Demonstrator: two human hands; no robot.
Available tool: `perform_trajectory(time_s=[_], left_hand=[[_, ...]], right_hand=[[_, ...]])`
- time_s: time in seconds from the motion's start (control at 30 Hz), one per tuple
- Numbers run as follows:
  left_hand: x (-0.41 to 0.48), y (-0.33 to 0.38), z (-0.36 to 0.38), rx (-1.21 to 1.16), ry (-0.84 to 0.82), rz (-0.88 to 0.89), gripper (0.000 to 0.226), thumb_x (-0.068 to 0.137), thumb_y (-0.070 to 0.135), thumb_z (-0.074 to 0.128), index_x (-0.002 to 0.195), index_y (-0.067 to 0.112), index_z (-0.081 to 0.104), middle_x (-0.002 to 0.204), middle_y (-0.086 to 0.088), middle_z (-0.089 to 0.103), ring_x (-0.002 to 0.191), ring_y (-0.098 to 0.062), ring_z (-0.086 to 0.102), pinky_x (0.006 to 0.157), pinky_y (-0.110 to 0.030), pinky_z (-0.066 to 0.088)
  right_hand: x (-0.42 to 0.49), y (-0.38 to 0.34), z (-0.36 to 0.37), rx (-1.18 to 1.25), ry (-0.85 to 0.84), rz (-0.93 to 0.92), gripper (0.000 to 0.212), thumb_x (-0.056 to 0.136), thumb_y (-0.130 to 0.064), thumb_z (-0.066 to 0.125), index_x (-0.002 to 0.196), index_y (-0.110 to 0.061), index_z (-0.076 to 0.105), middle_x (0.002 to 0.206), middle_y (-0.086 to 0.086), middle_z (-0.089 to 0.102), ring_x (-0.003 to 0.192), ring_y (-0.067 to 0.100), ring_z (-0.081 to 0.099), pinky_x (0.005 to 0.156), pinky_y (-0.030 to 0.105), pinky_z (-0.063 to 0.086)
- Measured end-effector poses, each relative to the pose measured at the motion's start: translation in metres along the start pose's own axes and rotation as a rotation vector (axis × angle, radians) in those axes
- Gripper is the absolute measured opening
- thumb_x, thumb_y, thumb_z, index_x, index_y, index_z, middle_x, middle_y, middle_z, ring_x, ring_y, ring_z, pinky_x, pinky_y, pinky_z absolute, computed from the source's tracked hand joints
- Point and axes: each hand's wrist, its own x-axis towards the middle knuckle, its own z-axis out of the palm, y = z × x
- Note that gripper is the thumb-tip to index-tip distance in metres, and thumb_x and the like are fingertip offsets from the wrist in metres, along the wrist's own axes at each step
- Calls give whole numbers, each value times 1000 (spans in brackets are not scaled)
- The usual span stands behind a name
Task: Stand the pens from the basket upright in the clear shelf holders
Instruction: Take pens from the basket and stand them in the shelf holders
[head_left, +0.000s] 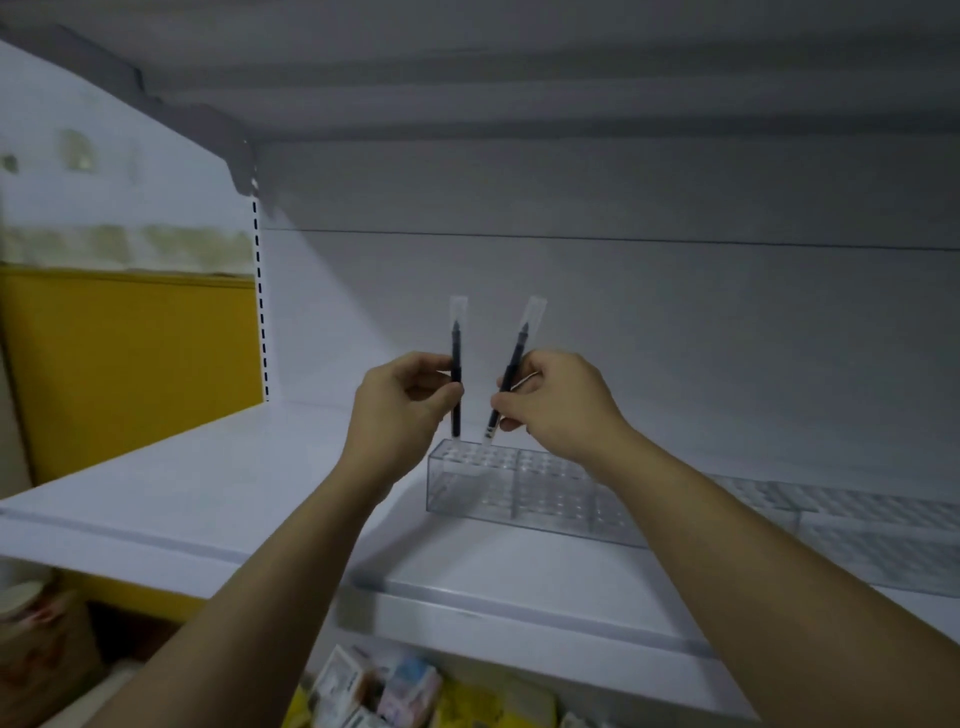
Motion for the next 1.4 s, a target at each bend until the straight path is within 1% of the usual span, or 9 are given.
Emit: perform_trajectory(time_s=[0.3, 0.43, 0.63, 0.73, 0.9, 1.0, 1.13, 1.27, 1.4], left_hand=[[13, -16, 9, 20, -16, 10, 19, 87, 12, 69, 101, 24, 68, 84, 5, 73, 78, -10, 69, 76, -35, 60], [14, -24, 9, 67, -40, 18, 19, 86, 14, 70, 103, 21, 69, 80, 7, 71, 73, -9, 67, 72, -30, 59], [10, -36, 9, 80, -101, 21, 19, 83, 13, 71, 90, 31, 70, 74, 10, 71, 72, -3, 66, 68, -16, 53], [7, -42, 10, 100, -104, 9, 18, 84, 13, 68, 93, 28, 70, 74, 11, 70, 74, 1, 65, 64, -10, 48], [4, -47, 13, 130, -111, 44, 16, 88, 14, 65, 98, 26, 68, 77, 11, 69, 75, 3, 63, 61, -3, 43], [4, -49, 13, 144, -102, 64, 15, 89, 15, 64, 99, 25, 66, 78, 11, 69, 75, 4, 63, 61, -3, 43], [2, -51, 12, 144, -101, 74, 16, 89, 14, 64, 100, 25, 65, 76, 11, 69, 73, 2, 64, 63, -9, 46], [-1, -52, 12, 163, -81, 54, 15, 88, 14, 65, 98, 25, 64, 78, 14, 68, 71, 4, 62, 59, -3, 42], [-2, -55, 12, 181, -96, 44, 14, 88, 13, 65, 98, 23, 64, 84, 13, 68, 78, 5, 63, 59, -3, 44]], right_hand=[[21, 1, 23, -66, -31, -9, 11, 85, -17, 72, 83, -22, 63, 78, 0, 72, 71, 14, 71, 71, 31, 58], [24, 4, 21, -112, 9, -6, 7, 86, -16, 71, 87, -17, 64, 80, 2, 72, 74, 17, 71, 74, 33, 57], [23, 2, 22, -80, -4, -4, 8, 85, -16, 71, 85, -18, 63, 77, 1, 72, 68, 13, 71, 62, 24, 54], [23, 2, 25, -146, 7, -29, 9, 85, -18, 71, 83, -20, 62, 80, 1, 71, 74, 16, 69, 68, 28, 55], [22, 8, 22, -114, 0, -1, 7, 87, -18, 69, 87, -18, 63, 77, 0, 72, 68, 11, 70, 64, 24, 55], [21, 11, 23, -118, -23, 15, 8, 85, -18, 71, 85, -19, 63, 78, -2, 71, 70, 12, 70, 63, 24, 53], [17, 14, 35, -262, -132, 2, 9, 81, -19, 73, 81, -22, 65, 77, -6, 65, 74, 15, 62, 58, 22, 42], [15, 17, 38, -203, -121, 32, 5, 83, -19, 72, 86, -16, 71, 81, -1, 69, 78, 17, 65, 62, 24, 47], [12, 19, 38, -159, -101, 59, 7, 82, -22, 73, 83, -16, 72, 75, -6, 66, 70, 10, 61, 57, 20, 41]])
